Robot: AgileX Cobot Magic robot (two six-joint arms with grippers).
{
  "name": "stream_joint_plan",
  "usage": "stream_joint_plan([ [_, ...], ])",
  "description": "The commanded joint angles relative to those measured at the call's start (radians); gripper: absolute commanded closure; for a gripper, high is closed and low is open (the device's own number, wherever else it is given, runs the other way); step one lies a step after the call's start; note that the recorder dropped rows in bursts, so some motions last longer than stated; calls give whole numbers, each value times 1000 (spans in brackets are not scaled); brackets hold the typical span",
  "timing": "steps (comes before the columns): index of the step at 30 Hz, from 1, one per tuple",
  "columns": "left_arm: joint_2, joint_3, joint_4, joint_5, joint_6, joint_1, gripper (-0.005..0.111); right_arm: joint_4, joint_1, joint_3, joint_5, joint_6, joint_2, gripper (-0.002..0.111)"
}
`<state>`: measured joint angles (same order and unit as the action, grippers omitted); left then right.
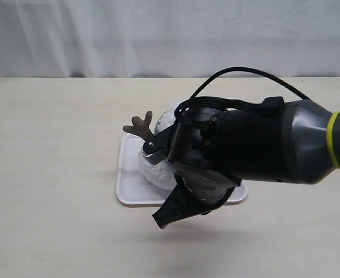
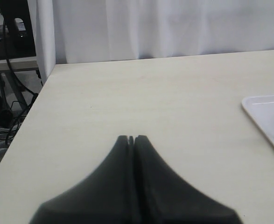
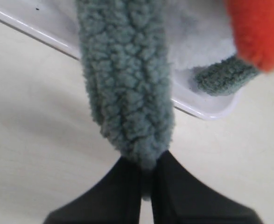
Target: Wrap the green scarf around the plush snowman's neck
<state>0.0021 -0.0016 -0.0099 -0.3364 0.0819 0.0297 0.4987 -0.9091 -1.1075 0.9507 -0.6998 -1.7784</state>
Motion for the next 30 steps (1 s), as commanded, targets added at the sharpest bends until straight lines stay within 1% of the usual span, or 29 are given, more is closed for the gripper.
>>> stream_joint_plan([
  [1, -2, 2, 1, 13, 0, 6, 107, 14, -1, 4, -14, 8, 9, 104],
  [11, -2, 2, 1, 13, 0, 6, 107, 10, -1, 96, -70, 6, 9, 104],
  [14, -2, 2, 1, 13, 0, 6, 107, 10, -1, 114, -149, 1, 9, 104],
  [18, -2, 2, 1, 13, 0, 6, 107, 25, -1, 148, -305, -3, 9, 104],
  [25, -2, 2, 1, 13, 0, 6, 107, 69, -1, 148, -288, -28, 9, 104],
  [30, -2, 2, 1, 13, 0, 6, 107, 40, -1, 148, -349, -45, -29, 104],
])
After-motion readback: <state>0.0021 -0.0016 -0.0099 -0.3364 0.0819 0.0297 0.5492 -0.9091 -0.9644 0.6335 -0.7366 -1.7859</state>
